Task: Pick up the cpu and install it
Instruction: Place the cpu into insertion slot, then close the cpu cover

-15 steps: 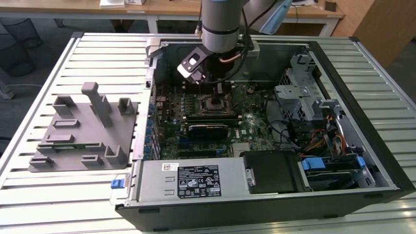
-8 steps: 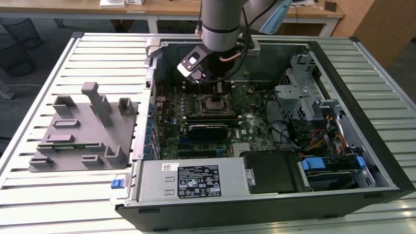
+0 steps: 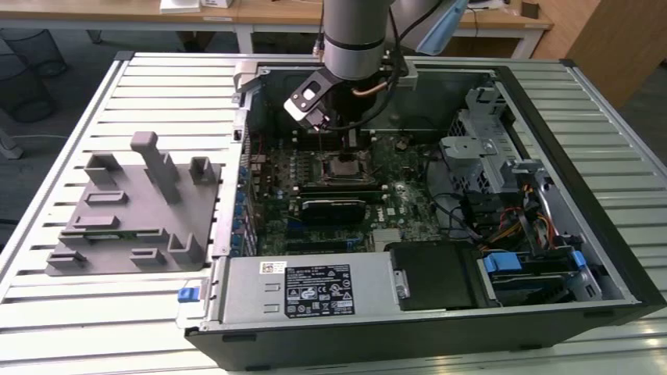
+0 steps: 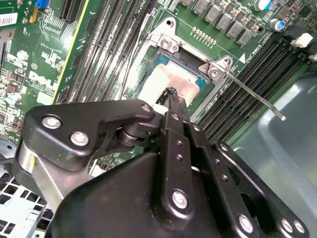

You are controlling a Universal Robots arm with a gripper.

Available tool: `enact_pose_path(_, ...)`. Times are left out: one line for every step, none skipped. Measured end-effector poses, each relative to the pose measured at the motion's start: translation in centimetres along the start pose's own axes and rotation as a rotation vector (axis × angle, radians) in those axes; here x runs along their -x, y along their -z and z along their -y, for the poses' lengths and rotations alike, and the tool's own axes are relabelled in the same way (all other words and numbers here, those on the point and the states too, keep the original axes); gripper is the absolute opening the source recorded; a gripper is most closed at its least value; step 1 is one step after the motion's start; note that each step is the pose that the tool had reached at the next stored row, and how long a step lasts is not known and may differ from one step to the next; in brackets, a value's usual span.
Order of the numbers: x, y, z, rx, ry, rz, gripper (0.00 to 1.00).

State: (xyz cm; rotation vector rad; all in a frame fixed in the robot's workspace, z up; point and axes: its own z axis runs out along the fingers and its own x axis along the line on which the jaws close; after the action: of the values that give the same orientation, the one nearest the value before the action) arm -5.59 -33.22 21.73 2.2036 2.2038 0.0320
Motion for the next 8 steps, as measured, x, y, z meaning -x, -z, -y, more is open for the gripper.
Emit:
enact_pose_path(0.0, 0.07, 0.0, 0.0, 0.0, 0.0, 0.11)
enact_pose_path(0.0, 0.15, 0.0, 0.0, 0.0, 0.0, 0.11)
enact_pose_path(0.0, 0.22, -0.01, 0.0, 0.0, -0.0001, 0.11)
enact_pose_path(0.0, 0.31, -0.01, 0.0, 0.0, 0.0, 0.11)
enact_pose_path(0.0, 0.41, -0.01, 0.0, 0.0, -0.0001, 0.11)
enact_pose_path(0.0, 0.49, -0.01, -0.0001, 0.0, -0.0001, 0.11)
enact_pose_path(0.0, 0.57, -0.02, -0.0001, 0.0, -0.0002, 0.11)
enact_pose_path(0.0, 0.65, -0.02, -0.0001, 0.0, -0.0001, 0.11)
